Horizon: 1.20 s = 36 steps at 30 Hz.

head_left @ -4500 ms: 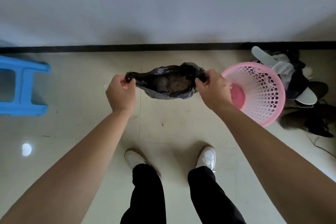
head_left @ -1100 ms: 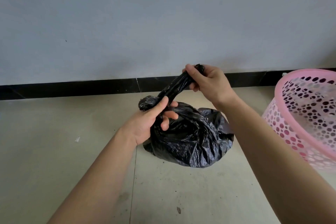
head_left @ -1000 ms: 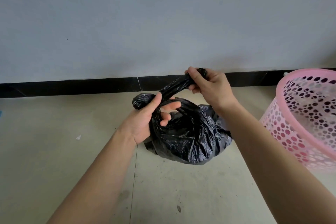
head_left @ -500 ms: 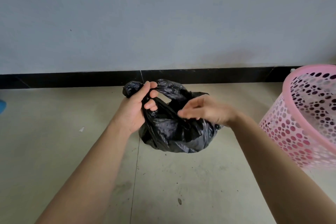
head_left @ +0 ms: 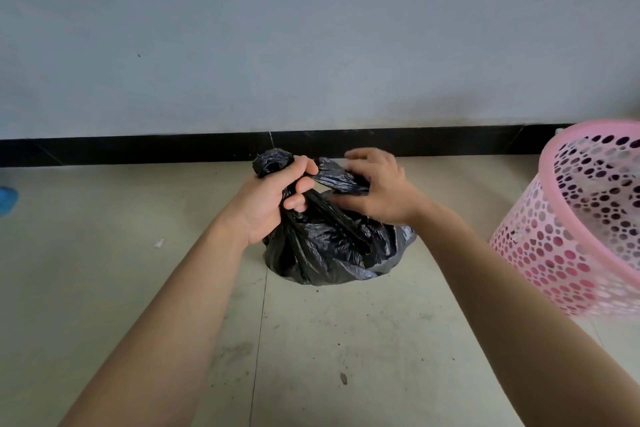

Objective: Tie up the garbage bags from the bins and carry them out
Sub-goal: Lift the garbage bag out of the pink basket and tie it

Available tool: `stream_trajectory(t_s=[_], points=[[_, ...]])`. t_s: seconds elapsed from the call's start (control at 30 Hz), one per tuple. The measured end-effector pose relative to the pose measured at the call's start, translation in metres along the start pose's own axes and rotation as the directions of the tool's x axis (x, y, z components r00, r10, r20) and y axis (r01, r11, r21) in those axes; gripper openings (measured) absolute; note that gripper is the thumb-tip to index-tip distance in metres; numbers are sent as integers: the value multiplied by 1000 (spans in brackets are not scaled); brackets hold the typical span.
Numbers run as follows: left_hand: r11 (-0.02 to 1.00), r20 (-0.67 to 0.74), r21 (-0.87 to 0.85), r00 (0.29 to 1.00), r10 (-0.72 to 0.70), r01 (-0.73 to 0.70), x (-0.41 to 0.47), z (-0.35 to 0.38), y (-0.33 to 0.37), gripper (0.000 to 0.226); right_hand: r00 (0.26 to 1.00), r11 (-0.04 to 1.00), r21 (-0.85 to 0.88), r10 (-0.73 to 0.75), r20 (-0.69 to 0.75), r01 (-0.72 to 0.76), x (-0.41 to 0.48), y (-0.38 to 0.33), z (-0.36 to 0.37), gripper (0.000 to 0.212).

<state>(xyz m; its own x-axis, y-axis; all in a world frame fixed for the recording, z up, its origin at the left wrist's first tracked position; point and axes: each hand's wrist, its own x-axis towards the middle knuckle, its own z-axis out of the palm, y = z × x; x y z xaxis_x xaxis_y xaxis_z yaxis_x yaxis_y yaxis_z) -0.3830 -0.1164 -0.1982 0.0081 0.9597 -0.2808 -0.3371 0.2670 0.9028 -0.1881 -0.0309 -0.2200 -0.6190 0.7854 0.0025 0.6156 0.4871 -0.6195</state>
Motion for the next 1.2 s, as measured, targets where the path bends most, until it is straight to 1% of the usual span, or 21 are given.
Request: stream_trajectory(t_s=[0.03, 0.07, 0.1, 0.17, 0.27, 0.33, 0.37, 0.4, 0.43, 0.47, 0.53, 0.57, 0.63, 0.7, 0.73, 0.8, 0.87, 0.97, 1.0, 1.07, 1.2], points=[[1000, -24, 22, 1000, -2, 3, 1, -1, -1, 24, 1000, 996, 91, 1, -25, 1, 0, 0, 0, 17], [997, -66, 76, 998, 0, 5, 3, -2, -2, 24, 998, 983, 184, 20, -62, -9, -2, 0, -1, 10], [987, -122, 160, 992, 15, 5, 5, -2, -4, 25, 996, 973, 232, 35, -87, -14, -3, 1, 0, 15], [950, -246, 312, 965, 86, -4, 9, 2, -7, 26, 997, 975, 221, 24, -78, -7, -6, -1, 2, 16], [930, -414, 366, 886, 208, -47, 14, 5, -13, 27, 999, 971, 233, 50, -8, -47, -9, -1, 9, 15], [953, -513, 289, 827, 230, -86, 16, 6, -17, 29, 992, 946, 308, 72, 102, -100, -9, 0, 9, 22], [977, -569, 175, 798, 198, -118, 18, 6, -19, 30, 982, 920, 371, 66, 177, -129, -9, 1, 11, 24], [987, -616, -9, 779, 119, -158, 18, 6, -21, 30, 968, 893, 422, 55, 246, -158, -9, 0, 11, 25], [954, -628, -225, 778, 13, -197, 18, 5, -21, 29, 951, 874, 449, 44, 305, -184, -9, -1, 13, 26], [885, -605, -408, 793, -77, -225, 18, 4, -22, 29, 934, 865, 454, 45, 355, -215, -9, -2, 15, 26], [757, -519, -611, 839, -162, -232, 16, -1, -26, 36, 903, 854, 446, 61, 424, -267, -10, -1, 22, 29], [721, -480, -655, 862, -164, -228, 14, -4, -28, 41, 888, 849, 440, 68, 456, -291, -11, 1, 26, 31], [700, -432, -681, 890, -144, -218, 11, -7, -31, 45, 845, 806, 477, 51, 532, -350, -15, 4, 29, 38], [713, -403, -670, 908, -117, -206, 8, -8, -34, 45, 802, 717, 538, 48, 595, -442, -21, 5, 31, 55], [719, -390, -665, 915, -101, -204, 6, -9, -34, 45, 796, 672, 557, 81, 600, -488, -23, 5, 32, 66], [731, -364, -653, 929, -74, -198, 5, -9, -34, 45, 815, 626, 568, 204, 542, -534, -22, 5, 33, 75], [746, -333, -639, 942, -52, -185, 5, -7, -33, 43, 863, 663, 568, 265, 431, -487, -20, 5, 34, 68], [787, -298, -591, 954, -13, -174, 4, -4, -28, 40, 902, 615, 668, 196, 385, -419, -19, 1, 34, 57], [804, -285, -570, 958, -1, -169, 3, -2, -25, 40, 919, 621, 685, 170, 355, -380, -18, -3, 33, 51], [839, -257, -522, 966, 17, -154, 1, 2, -21, 40, 954, 633, 714, 174, 246, -299, -16, -8, 32, 43], [920, -200, -367, 978, 62, -133, -2, 16, -9, 44, 970, 474, 862, 231, 74, -178, -8, -18, 24, 32]])
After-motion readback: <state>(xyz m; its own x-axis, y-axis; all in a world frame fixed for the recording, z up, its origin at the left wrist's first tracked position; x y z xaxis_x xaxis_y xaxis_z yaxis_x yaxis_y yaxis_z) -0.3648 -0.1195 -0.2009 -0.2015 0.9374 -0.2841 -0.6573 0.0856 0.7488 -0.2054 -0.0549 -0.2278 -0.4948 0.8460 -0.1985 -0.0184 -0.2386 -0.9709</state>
